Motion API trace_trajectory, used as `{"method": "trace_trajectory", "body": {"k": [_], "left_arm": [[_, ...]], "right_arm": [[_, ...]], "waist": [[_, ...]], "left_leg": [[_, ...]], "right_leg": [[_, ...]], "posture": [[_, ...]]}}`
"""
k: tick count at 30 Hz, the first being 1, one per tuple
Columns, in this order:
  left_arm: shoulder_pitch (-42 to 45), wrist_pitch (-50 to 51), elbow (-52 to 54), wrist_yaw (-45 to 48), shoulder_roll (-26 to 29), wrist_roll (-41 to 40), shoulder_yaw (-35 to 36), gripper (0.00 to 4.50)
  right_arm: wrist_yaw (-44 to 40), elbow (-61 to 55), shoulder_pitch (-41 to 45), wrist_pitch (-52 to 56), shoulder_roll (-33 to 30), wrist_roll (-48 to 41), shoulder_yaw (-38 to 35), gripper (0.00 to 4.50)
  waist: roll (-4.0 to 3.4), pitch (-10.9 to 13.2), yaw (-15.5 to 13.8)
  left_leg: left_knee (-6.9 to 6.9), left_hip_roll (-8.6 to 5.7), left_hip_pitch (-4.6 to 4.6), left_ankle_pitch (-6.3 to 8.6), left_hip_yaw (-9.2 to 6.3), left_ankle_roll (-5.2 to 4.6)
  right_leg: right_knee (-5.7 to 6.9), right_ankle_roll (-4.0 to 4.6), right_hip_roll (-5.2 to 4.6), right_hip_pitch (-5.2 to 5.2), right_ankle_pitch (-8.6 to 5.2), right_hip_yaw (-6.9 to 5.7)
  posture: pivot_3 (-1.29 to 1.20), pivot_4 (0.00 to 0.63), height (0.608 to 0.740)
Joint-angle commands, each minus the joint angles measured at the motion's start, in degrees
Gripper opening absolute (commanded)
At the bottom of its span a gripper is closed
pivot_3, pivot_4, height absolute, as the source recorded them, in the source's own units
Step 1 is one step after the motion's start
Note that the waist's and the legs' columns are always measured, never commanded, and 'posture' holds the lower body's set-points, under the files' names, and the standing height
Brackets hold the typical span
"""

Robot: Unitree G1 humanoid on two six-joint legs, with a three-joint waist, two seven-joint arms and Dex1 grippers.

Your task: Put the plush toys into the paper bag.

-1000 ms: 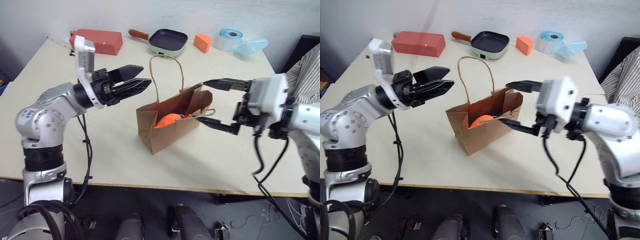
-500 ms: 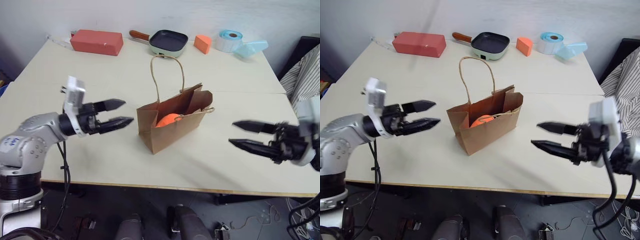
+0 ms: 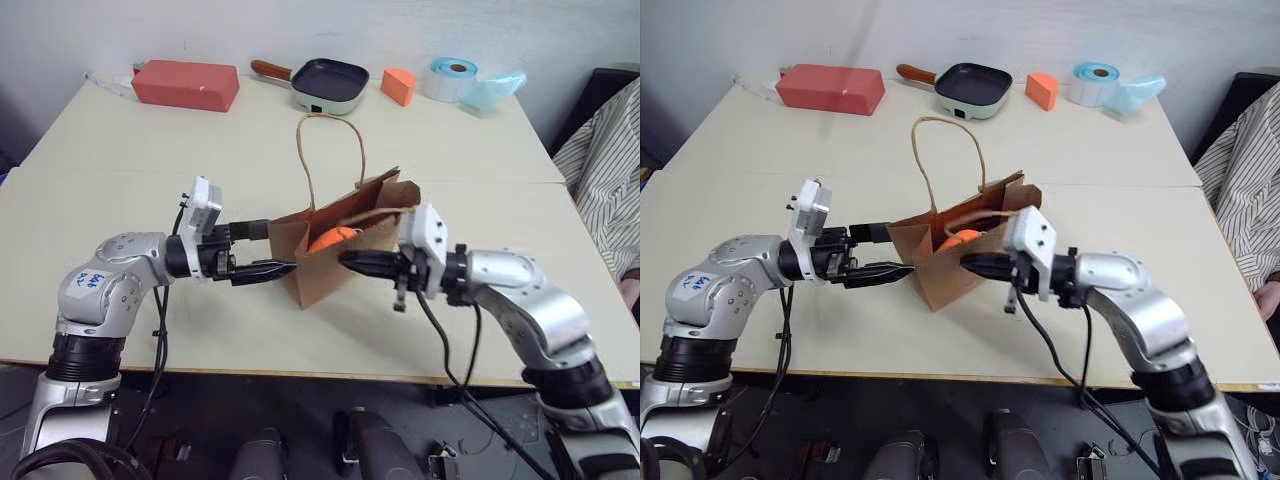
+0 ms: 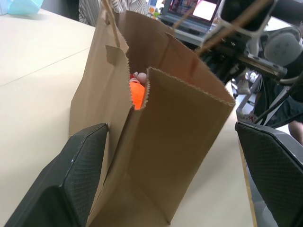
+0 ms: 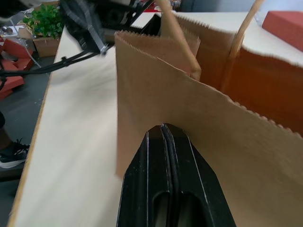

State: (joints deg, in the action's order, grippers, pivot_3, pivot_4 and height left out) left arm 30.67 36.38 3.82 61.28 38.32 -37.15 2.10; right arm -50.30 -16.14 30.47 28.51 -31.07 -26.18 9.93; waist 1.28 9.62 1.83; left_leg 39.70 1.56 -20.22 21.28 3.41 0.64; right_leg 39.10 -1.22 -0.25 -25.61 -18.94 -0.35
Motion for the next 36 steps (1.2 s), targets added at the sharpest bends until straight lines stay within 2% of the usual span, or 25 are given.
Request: {"method": "trace_trajectory", "body": {"k": [1,14,19,24,29,32,35,36], "left_arm": [[-0.8,-2.4,1.4,-0.3,-0.5,1.6,0.0,4.5],[2.2,-9.5,-5.4,-9.1,-10.7,12.2,-4.9,4.5],[2.0,-10.0,-5.7,-8.5,-11.5,13.0,-5.4,3.32],[3.0,-10.3,-6.8,-7.0,-11.3,13.1,-5.6,1.75],[5.7,-12.8,-10.0,-0.9,-10.8,12.4,-6.0,0.13],[9.2,-15.5,-13.7,6.5,-10.0,12.0,-6.7,0.03],[16.1,-20.2,-22.1,14.3,-10.2,13.2,-7.9,0.03],[18.9,-22.0,-25.9,16.9,-10.8,13.9,-8.5,0.01]], "right_arm": [[1.3,1.6,0.3,-2.3,1.9,2.5,0.8,0.02],[2.3,1.6,-0.4,-2.7,4.8,4.8,0.8,0.02],[2.6,-0.1,-1.9,-2.6,4.1,4.7,0.0,0.0],[2.1,-4.3,-5.4,-1.8,1.9,2.8,-2.6,0.0],[1.9,-13.8,-12.3,2.9,-3.7,-4.7,-12.6,0.0],[1.1,-19.8,-18.3,7.5,-9.4,-13.1,-24.3,0.0],[-1.9,-23.7,-25.4,13.5,-16.6,-25.4,-40.9,0.0],[-3.2,-24.2,-28.1,15.9,-19.1,-29.6,-46.9,0.17]], "waist": [[0.0,0.0,-0.1],[0.0,0.0,0.0],[0.0,0.0,-0.1],[0.0,0.0,-0.2],[0.0,0.0,-0.3],[0.0,0.0,-0.5],[0.0,0.0,-1.0],[0.01,0.0,-1.0]], "left_leg": [[0.0,0.0,-0.01,0.01,-0.02,-0.01],[0.09,-0.01,-0.06,0.05,-0.02,-0.08],[0.1,-0.01,-0.07,0.05,-0.02,-0.08],[0.1,-0.02,-0.07,0.05,-0.03,-0.09],[0.09,-0.02,-0.09,0.05,-0.05,-0.09],[0.1,-0.03,-0.12,0.06,-0.09,-0.11],[0.09,-0.05,-0.12,0.07,-0.13,-0.12],[0.09,-0.05,-0.13,0.07,-0.13,-0.13]], "right_leg": [[0.01,0.0,0.0,0.01,0.0,-0.01],[0.1,0.0,-0.03,0.01,0.0,-0.06],[0.11,0.0,-0.04,0.01,0.0,-0.05],[0.1,0.0,-0.04,0.01,0.0,-0.06],[0.08,0.0,-0.04,0.02,0.0,-0.09],[0.04,0.0,-0.05,0.05,0.0,-0.13],[-0.02,0.0,-0.05,0.11,0.0,-0.18],[-0.03,0.0,-0.05,0.12,0.0,-0.2]], "posture": [[0.0,0.15,0.74],[0.0,0.15,0.74],[0.0,0.15,0.74],[0.0,0.15,0.74],[0.0,0.15,0.74],[0.0,0.15,0.74],[0.0,0.15,0.74],[0.0,0.15,0.74]]}}
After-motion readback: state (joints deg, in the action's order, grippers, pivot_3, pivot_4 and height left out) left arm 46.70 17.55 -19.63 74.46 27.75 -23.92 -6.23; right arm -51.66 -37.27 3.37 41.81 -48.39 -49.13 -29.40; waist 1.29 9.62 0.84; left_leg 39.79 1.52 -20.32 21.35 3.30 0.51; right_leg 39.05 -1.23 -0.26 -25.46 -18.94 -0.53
